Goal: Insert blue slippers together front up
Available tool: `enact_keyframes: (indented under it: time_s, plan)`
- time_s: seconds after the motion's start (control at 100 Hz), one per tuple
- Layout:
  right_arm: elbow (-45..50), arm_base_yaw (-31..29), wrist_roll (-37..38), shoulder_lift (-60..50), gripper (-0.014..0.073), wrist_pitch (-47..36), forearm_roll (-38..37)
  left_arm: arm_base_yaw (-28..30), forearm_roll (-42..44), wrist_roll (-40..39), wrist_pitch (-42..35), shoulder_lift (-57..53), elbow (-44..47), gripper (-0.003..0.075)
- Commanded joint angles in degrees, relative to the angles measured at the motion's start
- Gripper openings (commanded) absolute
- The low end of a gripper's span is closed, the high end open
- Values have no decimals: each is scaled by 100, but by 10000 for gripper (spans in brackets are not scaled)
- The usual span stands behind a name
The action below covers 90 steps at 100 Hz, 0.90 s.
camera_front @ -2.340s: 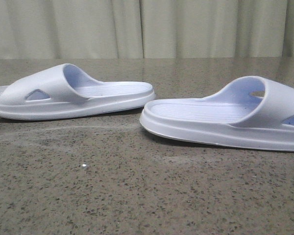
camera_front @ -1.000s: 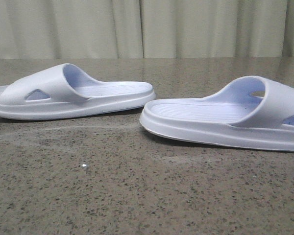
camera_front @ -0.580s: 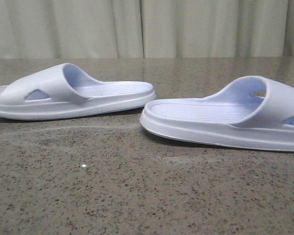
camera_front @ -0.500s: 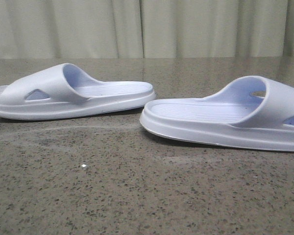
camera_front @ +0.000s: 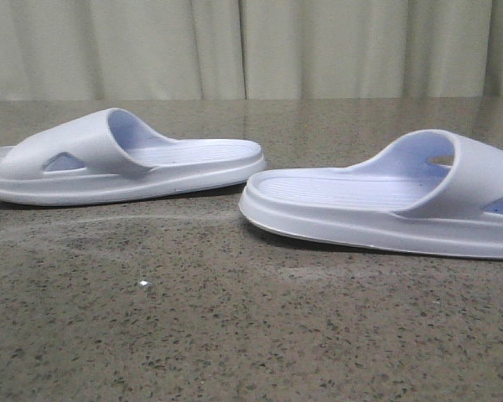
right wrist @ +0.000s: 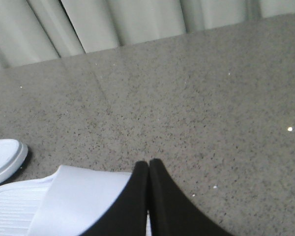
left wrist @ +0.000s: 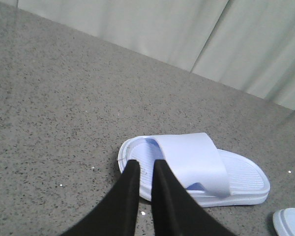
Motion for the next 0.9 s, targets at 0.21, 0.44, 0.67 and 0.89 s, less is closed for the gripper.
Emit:
enact_keyframes:
  time_s: [0.21,0.44,0.67,0.89]
  plan:
    - [-214,-39,-42,385,-10,-247,457,12,-557,-48,-110,624,-285,33]
    - [-214,-39,-42,385,276,-291,467,12,-731,-48,104,634,-285,344]
    - [-214,-39,-42,385,320,-442,467,12,-851,-38,54,684,-285,559]
    - [-214,-39,-42,385,320,-587,467,12,-1760,-38,-337,1233,-285,538]
